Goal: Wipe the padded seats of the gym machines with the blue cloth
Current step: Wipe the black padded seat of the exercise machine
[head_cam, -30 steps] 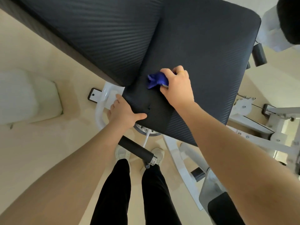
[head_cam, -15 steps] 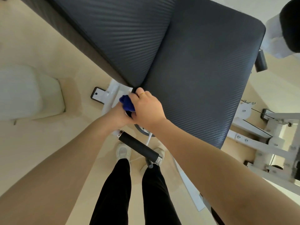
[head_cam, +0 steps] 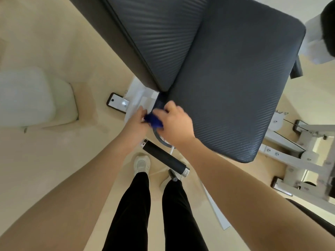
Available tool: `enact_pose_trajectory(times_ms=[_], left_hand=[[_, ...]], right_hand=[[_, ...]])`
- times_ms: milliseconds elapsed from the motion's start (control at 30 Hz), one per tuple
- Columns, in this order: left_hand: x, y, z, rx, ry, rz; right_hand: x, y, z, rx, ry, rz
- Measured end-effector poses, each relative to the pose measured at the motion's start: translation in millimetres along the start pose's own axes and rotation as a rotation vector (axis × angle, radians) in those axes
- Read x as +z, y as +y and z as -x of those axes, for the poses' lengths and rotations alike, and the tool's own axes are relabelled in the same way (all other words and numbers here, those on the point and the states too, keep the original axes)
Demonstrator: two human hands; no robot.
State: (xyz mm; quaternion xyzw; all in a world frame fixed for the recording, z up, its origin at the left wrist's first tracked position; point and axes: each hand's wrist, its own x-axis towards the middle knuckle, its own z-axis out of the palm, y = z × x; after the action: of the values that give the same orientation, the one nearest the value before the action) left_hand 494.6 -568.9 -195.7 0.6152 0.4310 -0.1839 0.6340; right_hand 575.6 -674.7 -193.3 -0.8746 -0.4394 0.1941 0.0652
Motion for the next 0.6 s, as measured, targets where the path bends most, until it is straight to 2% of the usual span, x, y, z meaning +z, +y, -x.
enact_pose_trajectory(times_ms=[67,100,133,233,267,333,433,500,533,600], left_hand=[[6,5,7,-0.019,-0.065,-0.040],[8,6,8,-0.018,-0.083,-0.074],[10,8,8,-0.016,-0.089,-0.095],[15,9,8,-0.025,-0.057,-0.061],[16,7,7,-0.030,-0.045,-0.041],[19,8,9,-0.043,-0.022,0.021],[21,11,12,-0.047,0.006,0.083],[26,15,16,0.006,0.024,0.038],[28,17,18,0.059,0.042,-0.018],[33,17,18,0.136,0.062,-0.145]], right_hand=[[-3,10,3,-0.242,-0.087,0.133],[-9,21,-3,-0.258,-0.096,0.191],[-16,31,-10,-0.190,-0.081,0.212],[-24,54,-22,0.219,0.095,0.120],[-24,51,-21,0.246,0.123,0.154],[-13,38,-7,0.160,0.093,0.212],[-4,22,22,-0.016,-0.016,0.143],[-10,33,25,-0.221,-0.078,0.212],[-17,43,20,-0.254,-0.072,0.270],[-29,68,5,-0.079,0.003,0.281]])
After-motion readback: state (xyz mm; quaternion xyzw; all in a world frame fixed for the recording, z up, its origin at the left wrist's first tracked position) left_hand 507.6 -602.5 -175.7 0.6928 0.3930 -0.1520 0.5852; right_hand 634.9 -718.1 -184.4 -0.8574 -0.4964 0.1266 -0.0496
